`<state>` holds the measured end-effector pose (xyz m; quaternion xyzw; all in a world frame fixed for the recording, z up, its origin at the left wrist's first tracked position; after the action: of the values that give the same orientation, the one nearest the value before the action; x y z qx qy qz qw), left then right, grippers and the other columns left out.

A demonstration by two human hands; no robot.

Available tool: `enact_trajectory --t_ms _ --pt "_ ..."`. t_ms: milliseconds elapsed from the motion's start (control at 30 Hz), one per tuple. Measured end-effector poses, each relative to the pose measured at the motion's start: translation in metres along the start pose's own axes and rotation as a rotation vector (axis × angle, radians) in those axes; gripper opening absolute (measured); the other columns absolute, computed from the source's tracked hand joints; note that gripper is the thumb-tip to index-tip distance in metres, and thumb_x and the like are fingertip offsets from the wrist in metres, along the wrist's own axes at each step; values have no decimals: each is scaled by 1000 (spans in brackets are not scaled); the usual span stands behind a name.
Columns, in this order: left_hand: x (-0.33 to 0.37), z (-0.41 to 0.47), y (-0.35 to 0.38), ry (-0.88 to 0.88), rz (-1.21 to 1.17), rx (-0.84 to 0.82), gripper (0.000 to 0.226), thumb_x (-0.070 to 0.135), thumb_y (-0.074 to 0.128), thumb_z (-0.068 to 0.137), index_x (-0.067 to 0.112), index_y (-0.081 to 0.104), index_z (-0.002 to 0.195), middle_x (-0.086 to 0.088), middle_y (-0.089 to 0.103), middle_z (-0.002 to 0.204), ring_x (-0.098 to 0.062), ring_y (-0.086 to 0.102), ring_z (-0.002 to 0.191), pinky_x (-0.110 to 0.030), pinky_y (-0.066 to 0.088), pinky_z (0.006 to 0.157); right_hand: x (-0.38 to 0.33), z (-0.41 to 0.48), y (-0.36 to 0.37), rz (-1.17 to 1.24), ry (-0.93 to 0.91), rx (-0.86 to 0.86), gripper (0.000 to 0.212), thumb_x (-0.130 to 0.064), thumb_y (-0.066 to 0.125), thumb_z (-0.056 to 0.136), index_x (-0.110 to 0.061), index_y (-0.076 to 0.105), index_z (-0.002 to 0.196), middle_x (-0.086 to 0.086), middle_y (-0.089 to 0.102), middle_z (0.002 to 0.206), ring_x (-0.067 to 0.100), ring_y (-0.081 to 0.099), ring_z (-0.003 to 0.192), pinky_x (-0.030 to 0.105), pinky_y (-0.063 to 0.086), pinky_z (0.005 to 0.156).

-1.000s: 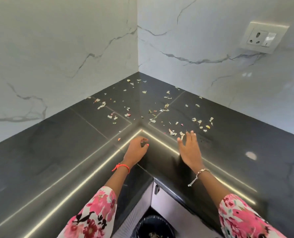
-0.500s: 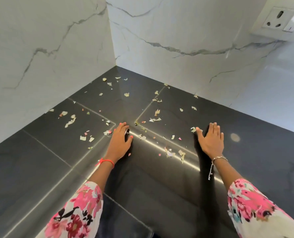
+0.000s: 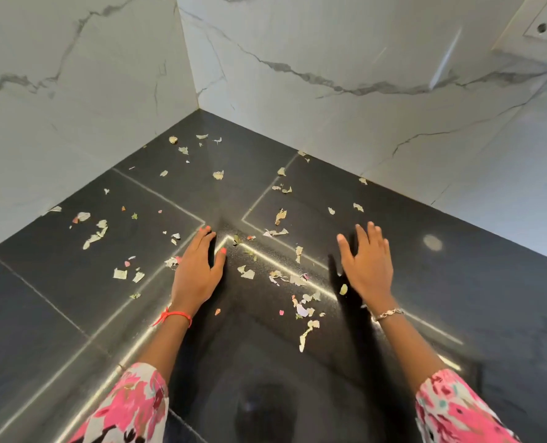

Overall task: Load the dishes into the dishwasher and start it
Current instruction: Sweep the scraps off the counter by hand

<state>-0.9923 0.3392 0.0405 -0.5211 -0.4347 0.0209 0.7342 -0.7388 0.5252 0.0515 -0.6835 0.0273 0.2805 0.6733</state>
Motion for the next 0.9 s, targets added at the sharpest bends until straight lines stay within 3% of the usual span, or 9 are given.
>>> enact_trajectory --t_ms 100,200,300,400,500,600,733,800,900 --pt "0 -1 0 -9 10 -9 46 35 44 96 16 40 138 8 30 150 -9 24 139 -44 22 110 3 -21 27 -148 32 -101 83 -66 15 90 -8 4 148 13 -7 156 23 -10 144 36 -8 117" --pt "0 -1 0 -15 9 -8 45 35 44 96 17 41 137 9 29 150 -11 27 138 -46 21 110 -36 -58 43 -131 -124 -167 83 -66 3 89 -7 -9 146 10 -18 153 22 -19 141 35 -8 117" --pt "-3 0 2 -12 1 -1 44 33 45 95 17 44 136 9 33 148 -11 29 137 -46 21 111 -80 -73 40 119 -352 -310 68 -60 12 91 -22 11 147 -9 -6 152 7 -9 142 29 0 118" --pt "-4 7 -5 -15 -95 70 34 27 50 94 13 56 125 5 48 137 -15 42 129 -35 33 105 -80 -22 16 305 -330 -205 58 -52 23 95 -22 29 144 -10 9 153 4 4 141 24 5 114" --pt "1 25 -12 -4 -78 90 28 22 52 92 8 61 115 0 56 125 -19 50 117 -24 35 94 -37 65 7 182 -213 -143 61 -46 30 97 -11 23 147 1 10 156 13 6 144 26 2 115" --pt "3 50 -5 35 -23 9 37 25 52 93 9 54 126 0 47 137 -17 42 128 -31 32 106 7 133 11 3 -147 -165 66 -47 29 97 -7 18 147 10 13 156 21 9 144 40 7 119" --pt "0 75 6 55 48 -38 44 29 50 93 13 45 133 3 39 143 -15 36 132 -34 33 107 18 149 24 -125 -136 -180 68 -49 27 97 -5 14 148 10 6 157 21 3 145 38 4 119" --pt "-1 78 7 65 65 -11 43 29 50 93 13 46 133 3 41 140 -15 38 129 -33 35 104 7 133 27 -82 -187 -186 69 -50 27 96 -6 16 148 9 8 156 20 4 145 35 3 119" --pt "-3 78 7 55 39 16 41 29 49 93 15 48 131 6 42 139 -13 40 127 -30 35 101 -32 90 33 96 -448 -303 59 -46 31 97 -16 23 147 -3 18 155 9 10 143 28 4 117"
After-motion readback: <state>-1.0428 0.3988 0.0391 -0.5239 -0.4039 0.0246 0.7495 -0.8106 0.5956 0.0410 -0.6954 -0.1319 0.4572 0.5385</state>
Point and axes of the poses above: each hand's wrist, its own z-axis towards the middle knuckle, its own y-axis out of the palm, x = y × z, the point moved 6 cm from there along z, towards the middle knuckle
